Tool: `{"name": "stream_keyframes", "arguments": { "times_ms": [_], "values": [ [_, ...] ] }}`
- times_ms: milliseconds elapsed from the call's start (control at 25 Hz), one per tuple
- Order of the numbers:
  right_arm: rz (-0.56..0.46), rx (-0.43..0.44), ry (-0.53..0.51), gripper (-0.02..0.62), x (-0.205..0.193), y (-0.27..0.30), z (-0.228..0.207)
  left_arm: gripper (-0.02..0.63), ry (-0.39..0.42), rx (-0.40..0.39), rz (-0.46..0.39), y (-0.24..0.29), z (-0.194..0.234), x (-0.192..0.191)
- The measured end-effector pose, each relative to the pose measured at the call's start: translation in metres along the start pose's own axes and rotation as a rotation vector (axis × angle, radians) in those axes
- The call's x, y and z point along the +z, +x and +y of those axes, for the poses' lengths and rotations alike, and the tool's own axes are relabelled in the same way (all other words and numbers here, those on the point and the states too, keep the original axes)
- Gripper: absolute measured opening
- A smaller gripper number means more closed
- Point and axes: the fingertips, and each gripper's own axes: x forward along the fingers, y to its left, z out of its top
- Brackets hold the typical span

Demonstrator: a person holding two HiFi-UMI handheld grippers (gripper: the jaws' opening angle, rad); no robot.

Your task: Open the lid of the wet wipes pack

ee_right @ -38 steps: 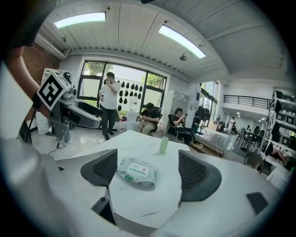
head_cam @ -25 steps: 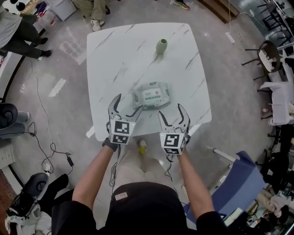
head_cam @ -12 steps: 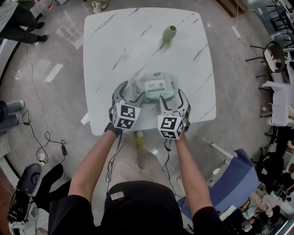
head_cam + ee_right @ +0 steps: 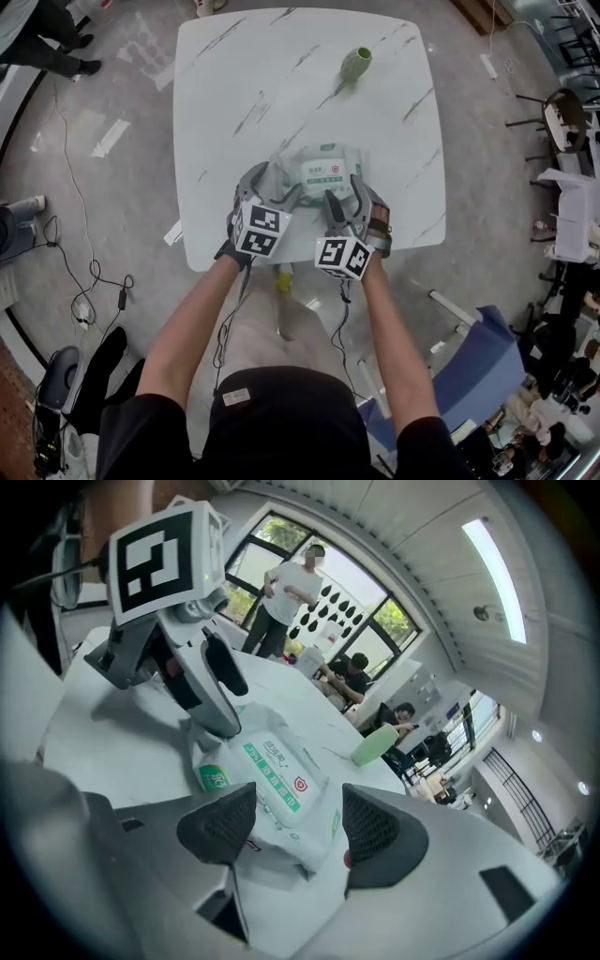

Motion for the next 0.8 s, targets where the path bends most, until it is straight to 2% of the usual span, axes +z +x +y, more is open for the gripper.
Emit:
{"name": "stream_keyframes", "arguments": {
  "times_ms": [80,200,480,640,800],
  "values": [
    [-0.015,0.021,-0.050,0.260,0.001,0.000,0.007,0.359,-0.046,-0.012,0.004,0.002,0.001,-0.003],
    [-0.028,0.053,-0.125,0.227,0.004,0.001,0.013,0.357,-0.066,-0.028,0.009,0.003,0.001,-0.004],
    [-0.043,0.192,-0.331,0.204,0.008,0.005,0.023,0.353,-0.103,-0.091,0.060,0.005,0.000,-0.003],
    [-0.034,0.257,-0.425,0.173,0.008,0.007,0.029,0.350,-0.106,-0.100,0.064,0.004,-0.001,-0.003],
    [-0.028,0.276,-0.470,0.141,0.008,0.009,0.034,0.348,-0.085,-0.081,0.049,0.005,0.000,-0.005]
  ]
}}
